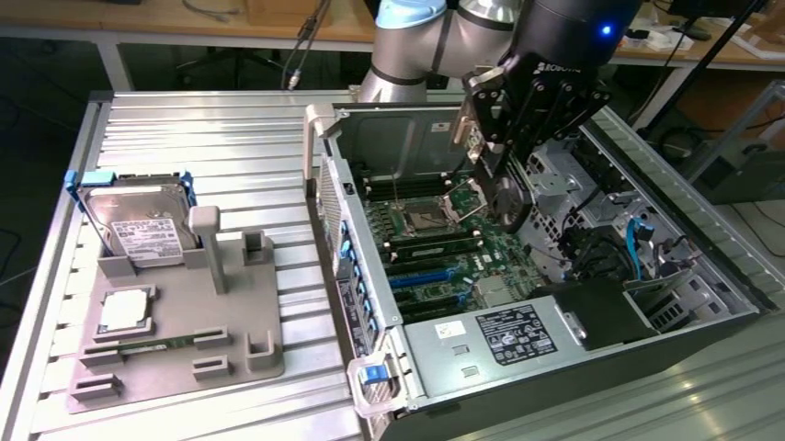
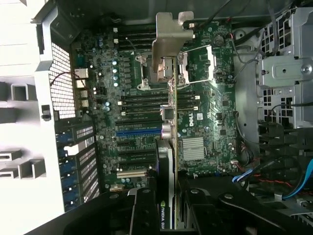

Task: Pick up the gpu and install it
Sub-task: 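Pick up the gpu and move the gpu toward the slot, then insert the gpu into the slot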

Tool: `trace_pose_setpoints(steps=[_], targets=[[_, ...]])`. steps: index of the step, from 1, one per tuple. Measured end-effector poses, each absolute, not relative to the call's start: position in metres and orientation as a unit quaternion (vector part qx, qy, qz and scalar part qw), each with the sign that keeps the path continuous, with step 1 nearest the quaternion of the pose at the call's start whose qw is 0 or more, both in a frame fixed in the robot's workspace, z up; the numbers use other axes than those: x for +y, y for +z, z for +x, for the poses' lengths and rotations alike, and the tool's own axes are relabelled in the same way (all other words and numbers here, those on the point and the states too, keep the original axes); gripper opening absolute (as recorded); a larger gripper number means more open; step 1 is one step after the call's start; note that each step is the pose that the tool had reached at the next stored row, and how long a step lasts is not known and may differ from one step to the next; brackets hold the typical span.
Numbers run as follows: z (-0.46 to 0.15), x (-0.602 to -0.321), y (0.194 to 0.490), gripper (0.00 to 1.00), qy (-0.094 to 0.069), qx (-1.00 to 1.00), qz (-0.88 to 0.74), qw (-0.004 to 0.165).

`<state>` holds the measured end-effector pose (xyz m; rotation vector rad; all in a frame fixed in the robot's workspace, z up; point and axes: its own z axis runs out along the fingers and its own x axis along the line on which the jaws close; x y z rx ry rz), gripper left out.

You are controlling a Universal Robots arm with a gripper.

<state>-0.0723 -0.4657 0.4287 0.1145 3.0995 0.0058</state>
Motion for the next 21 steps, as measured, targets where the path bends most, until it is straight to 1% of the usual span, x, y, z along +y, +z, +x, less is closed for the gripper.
trace_pose_setpoints(steps=[21], targets=[[-0.0667, -0.4657, 0.4286, 0.27, 0.002, 0.999, 0.037, 0.02]])
